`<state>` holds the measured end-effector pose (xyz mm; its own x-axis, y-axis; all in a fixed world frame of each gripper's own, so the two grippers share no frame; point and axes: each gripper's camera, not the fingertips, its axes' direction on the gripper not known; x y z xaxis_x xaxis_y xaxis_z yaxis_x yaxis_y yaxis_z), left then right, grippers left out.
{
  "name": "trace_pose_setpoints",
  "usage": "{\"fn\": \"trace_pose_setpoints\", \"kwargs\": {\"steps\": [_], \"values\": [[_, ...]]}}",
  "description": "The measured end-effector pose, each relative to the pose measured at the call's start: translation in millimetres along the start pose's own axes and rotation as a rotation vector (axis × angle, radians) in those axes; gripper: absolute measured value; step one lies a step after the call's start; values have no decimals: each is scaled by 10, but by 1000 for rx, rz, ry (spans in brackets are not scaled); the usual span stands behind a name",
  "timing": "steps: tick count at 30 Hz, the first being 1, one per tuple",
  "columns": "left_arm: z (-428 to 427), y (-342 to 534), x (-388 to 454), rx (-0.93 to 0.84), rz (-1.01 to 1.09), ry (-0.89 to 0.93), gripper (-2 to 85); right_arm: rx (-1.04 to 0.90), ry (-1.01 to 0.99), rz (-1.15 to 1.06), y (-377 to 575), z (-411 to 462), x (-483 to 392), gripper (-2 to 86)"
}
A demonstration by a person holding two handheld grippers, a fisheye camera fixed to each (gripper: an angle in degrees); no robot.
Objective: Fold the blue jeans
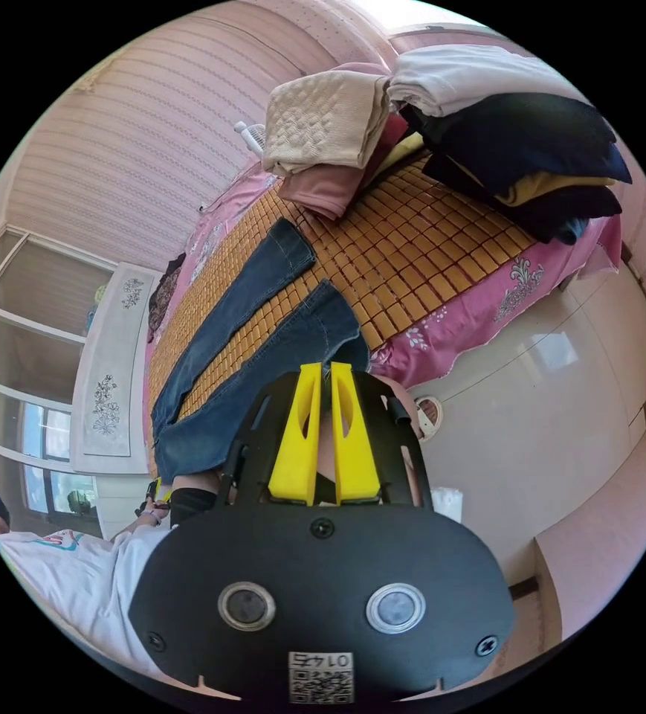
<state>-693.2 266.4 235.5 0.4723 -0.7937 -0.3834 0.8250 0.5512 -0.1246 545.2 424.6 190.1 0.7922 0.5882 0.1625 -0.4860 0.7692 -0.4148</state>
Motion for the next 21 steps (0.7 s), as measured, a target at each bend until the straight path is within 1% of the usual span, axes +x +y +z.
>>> {"fn": "trace_pose_setpoints", "kwargs": {"steps": [2, 3, 5, 6, 7, 10, 12, 13, 16, 21], "values": [[-21, -50, 11, -34, -5, 34, 95, 9, -7, -21, 24, -30, -81, 13], [-43, -62, 22, -48, 3, 24, 84, 21, -18, -41, 46, -58, -138, 13], [-188, -104, 57, -109, 67, -25, 28, 49, -31, -73, 95, -112, -218, 13], [-249, -108, 62, -114, 85, -30, 20, 65, -37, -91, 142, -141, -259, 13], [-404, -87, 77, -110, 129, -19, 8, 74, -36, -103, 204, -157, -284, 13], [-953, 161, 56, 23, 265, 89, -2, 80, 24, -76, 429, -135, -250, 12], [-1080, 287, -155, -13, 245, 28, -3, 40, 53, -27, 572, -38, -138, 12], [-1136, 355, -353, -45, 202, 2, -3, 9, 51, 6, 663, 43, -57, 11], [-1320, 599, -799, -71, 98, 30, 0, -19, 66, 50, 893, 185, 28, 11], [-1692, 1092, -1168, -39, 120, 62, 8, -13, 63, 38, 1140, 234, -16, 11]]}}
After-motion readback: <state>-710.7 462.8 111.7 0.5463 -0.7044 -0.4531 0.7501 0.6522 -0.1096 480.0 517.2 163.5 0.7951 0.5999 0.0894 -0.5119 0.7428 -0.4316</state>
